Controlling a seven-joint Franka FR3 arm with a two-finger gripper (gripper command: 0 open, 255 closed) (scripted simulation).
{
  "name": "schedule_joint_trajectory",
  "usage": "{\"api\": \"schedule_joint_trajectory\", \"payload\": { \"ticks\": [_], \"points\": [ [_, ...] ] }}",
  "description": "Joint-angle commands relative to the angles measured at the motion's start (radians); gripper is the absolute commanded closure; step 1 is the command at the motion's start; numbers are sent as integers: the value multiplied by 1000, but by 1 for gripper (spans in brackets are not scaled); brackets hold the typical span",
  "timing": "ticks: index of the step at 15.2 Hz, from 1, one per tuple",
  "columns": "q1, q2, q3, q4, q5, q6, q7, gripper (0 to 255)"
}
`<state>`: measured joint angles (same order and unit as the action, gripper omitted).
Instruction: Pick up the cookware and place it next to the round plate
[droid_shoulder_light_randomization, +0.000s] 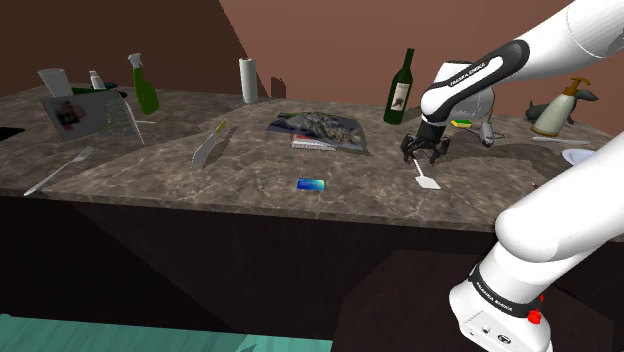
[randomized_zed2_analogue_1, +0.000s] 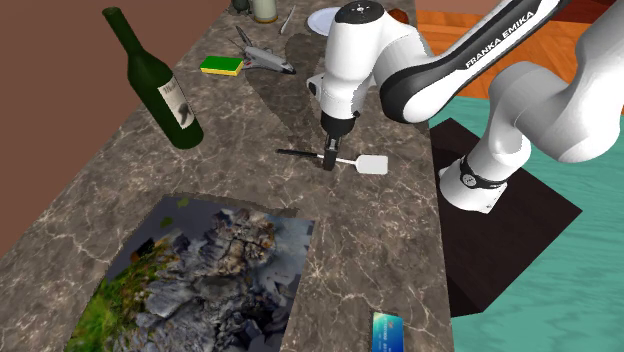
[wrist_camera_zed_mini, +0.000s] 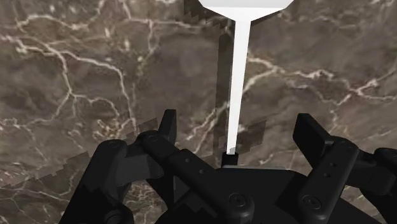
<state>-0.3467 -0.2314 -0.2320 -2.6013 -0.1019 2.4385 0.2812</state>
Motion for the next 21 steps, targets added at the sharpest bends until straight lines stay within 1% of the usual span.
{"api": "schedule_joint_trajectory", "payload": {
  "ticks": [1,2,11,21],
  "points": [
    [0,0,0,0,0,0,0,0],
    [0,0,0,0,0,0,0,255],
    [0,0,0,0,0,0,0,255],
    [-3,-94,13,64,-8,-157,8,255]
  ]
}}
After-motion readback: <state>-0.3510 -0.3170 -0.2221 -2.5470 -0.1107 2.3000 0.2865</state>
